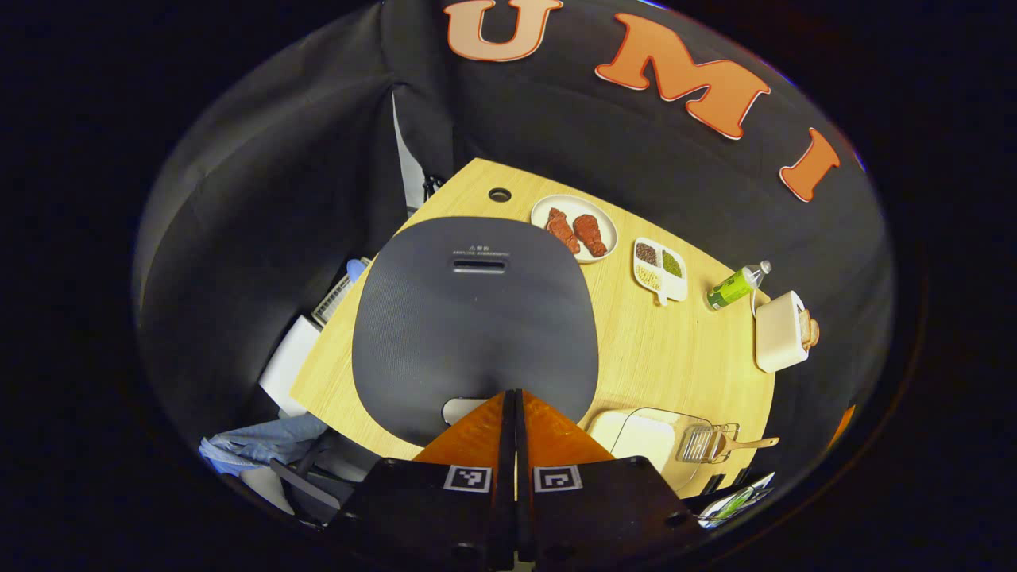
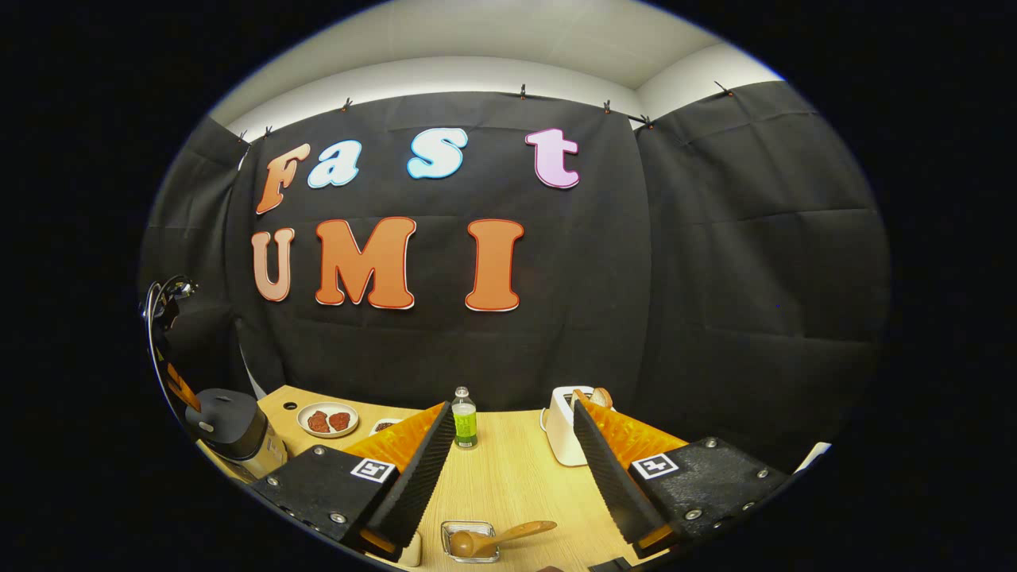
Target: Close the left gripper, press the button to open the rice cooker; take a wooden spoon from the chopstick holder with the right hand, scoop a spoonful of rice and pour it into the rice cooker, then put the wooden spoon back into the chopstick holder.
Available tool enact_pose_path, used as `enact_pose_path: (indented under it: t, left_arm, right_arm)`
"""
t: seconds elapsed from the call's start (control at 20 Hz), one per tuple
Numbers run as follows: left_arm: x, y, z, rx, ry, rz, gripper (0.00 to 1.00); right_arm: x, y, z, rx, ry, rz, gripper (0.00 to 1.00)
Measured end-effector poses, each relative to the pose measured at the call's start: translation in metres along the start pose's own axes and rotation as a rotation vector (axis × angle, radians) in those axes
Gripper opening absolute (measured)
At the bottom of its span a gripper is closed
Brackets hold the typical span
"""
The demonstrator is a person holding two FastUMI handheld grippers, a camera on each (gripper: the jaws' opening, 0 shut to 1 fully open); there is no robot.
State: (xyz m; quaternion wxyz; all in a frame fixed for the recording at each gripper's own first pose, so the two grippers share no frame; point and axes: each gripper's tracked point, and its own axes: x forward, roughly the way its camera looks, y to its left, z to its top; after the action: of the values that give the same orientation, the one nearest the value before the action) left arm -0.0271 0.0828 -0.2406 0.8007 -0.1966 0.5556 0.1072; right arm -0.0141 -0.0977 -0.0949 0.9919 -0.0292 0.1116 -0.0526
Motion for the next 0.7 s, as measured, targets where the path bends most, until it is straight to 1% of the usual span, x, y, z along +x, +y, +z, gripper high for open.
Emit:
enact_pose_path:
  t: [0.05, 0.1, 0.4, 0.45, 0.5, 0.6, 0.65, 0.7]
  left_arm:
    - [0.006, 0.004, -0.003, -0.006, 0.018, 0.001, 0.06]
    - [0.011, 0.007, -0.006, -0.014, 0.034, 0.007, 0.06]
    - [0.028, 0.017, -0.015, -0.036, 0.068, 0.015, 0.05]
    - [0.031, 0.017, -0.015, -0.036, 0.062, 0.014, 0.07]
    - [0.03, 0.017, -0.016, -0.043, 0.066, 0.016, 0.06]
    - [0.033, 0.019, -0.016, -0.057, 0.048, 0.02, 0.06]
    - [0.035, 0.018, -0.02, -0.068, 0.065, 0.02, 0.05]
    - [0.036, 0.019, -0.014, -0.056, 0.027, 0.018, 0.07]
  right_arm:
    - [0.001, 0.0, -0.003, 0.0, 0.008, -0.002, 0.97]
    - [0.0, -0.001, -0.005, 0.001, 0.012, -0.006, 0.93]
    - [0.001, -0.005, -0.016, 0.004, 0.038, -0.026, 0.93]
    - [0.001, -0.006, -0.017, 0.002, 0.042, -0.031, 0.93]
    - [0.002, -0.006, -0.019, 0.001, 0.046, -0.032, 0.93]
    - [0.003, -0.007, -0.024, 0.001, 0.055, -0.04, 0.93]
    - [0.003, -0.008, -0.027, 0.005, 0.063, -0.044, 0.93]
    - [0.004, -0.008, -0.03, 0.014, 0.071, -0.045, 0.93]
